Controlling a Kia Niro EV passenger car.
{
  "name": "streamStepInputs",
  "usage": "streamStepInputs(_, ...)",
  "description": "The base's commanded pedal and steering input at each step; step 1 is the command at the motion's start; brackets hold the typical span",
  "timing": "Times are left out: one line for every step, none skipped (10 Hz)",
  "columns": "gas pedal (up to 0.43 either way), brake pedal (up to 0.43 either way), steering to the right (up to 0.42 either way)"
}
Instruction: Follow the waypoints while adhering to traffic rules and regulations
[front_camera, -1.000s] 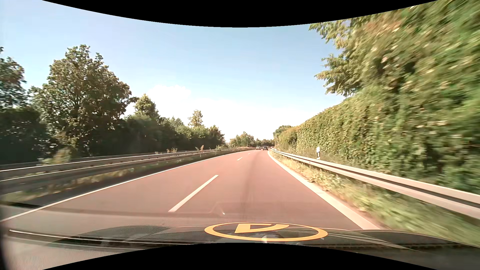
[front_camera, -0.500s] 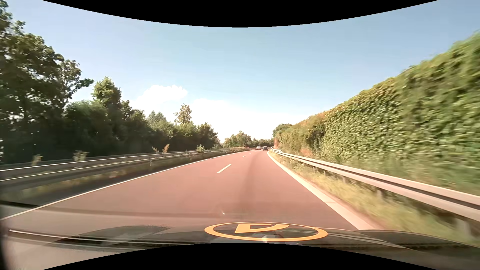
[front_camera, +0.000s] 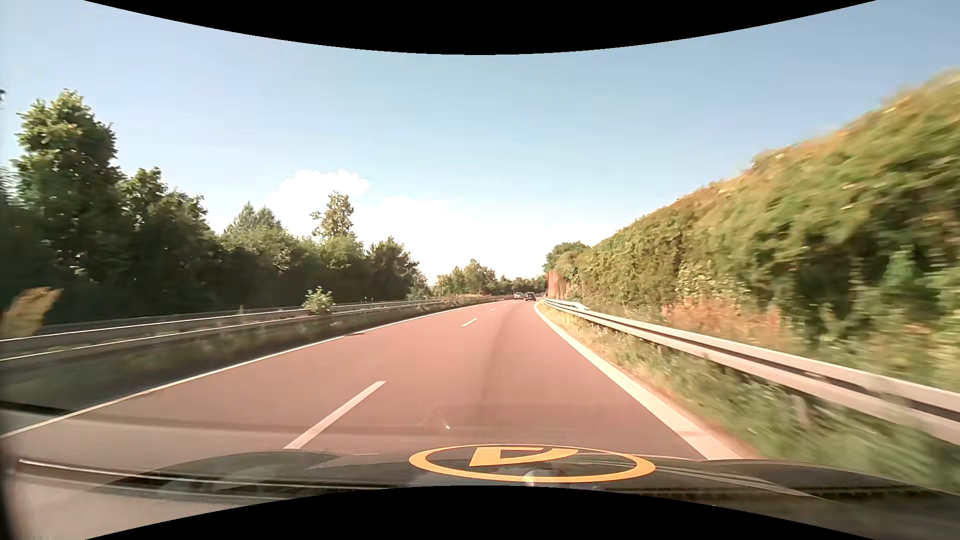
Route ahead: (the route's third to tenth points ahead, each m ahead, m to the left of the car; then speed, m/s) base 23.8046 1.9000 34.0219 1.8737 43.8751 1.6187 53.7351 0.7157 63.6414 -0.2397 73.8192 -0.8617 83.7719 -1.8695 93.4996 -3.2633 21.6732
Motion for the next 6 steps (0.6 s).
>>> streamStepInputs(0.177,0.000,0.006)
streamStepInputs(0.177,0.000,0.006)
streamStepInputs(0.177,0.000,0.006)
streamStepInputs(0.177,0.000,0.006)
streamStepInputs(0.177,0.000,0.006)
streamStepInputs(0.177,0.000,0.005)
